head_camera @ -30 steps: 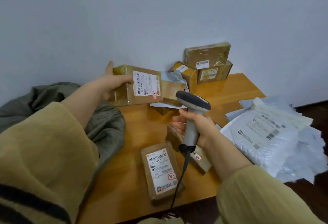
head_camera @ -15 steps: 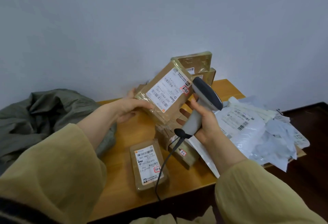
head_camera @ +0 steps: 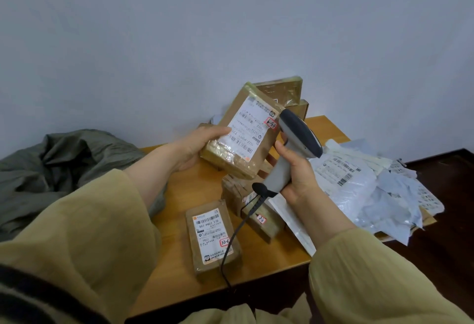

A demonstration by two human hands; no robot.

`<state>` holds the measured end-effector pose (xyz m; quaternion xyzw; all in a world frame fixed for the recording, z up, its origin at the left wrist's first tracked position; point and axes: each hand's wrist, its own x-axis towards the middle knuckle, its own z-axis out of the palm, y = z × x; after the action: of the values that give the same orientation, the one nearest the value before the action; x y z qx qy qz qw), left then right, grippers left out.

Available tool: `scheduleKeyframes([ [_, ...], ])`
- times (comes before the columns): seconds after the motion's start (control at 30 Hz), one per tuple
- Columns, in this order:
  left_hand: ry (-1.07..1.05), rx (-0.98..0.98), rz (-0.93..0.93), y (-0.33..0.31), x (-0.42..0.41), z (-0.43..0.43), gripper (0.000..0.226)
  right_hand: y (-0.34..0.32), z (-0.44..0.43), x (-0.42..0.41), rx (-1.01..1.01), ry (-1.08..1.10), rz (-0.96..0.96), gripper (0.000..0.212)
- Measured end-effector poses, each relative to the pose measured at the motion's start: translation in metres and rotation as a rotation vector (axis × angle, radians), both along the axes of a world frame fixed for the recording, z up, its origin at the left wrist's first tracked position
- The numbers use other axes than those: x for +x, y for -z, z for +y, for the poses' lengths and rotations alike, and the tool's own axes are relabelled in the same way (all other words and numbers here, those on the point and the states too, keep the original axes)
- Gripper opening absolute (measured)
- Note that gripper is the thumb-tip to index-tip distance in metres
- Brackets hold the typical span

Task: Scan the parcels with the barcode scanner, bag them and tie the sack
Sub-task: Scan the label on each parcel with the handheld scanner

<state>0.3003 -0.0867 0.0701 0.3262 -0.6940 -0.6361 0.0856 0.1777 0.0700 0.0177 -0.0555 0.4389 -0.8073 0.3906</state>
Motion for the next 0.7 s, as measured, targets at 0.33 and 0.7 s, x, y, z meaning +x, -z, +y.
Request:
scheduleKeyframes([
  [0.33,0.038,0.078,-0.206,-0.004,0.009,-0.023,0.045,-0.002,-0.006,-0.003,0.097,-0.040,0.080,0.032],
  [0.7,-0.201,0.012,-0.093,0.012,0.003,-0.038,0.050,-0.024,0.009,0.014,0.308,-0.200,0.347,0.020],
])
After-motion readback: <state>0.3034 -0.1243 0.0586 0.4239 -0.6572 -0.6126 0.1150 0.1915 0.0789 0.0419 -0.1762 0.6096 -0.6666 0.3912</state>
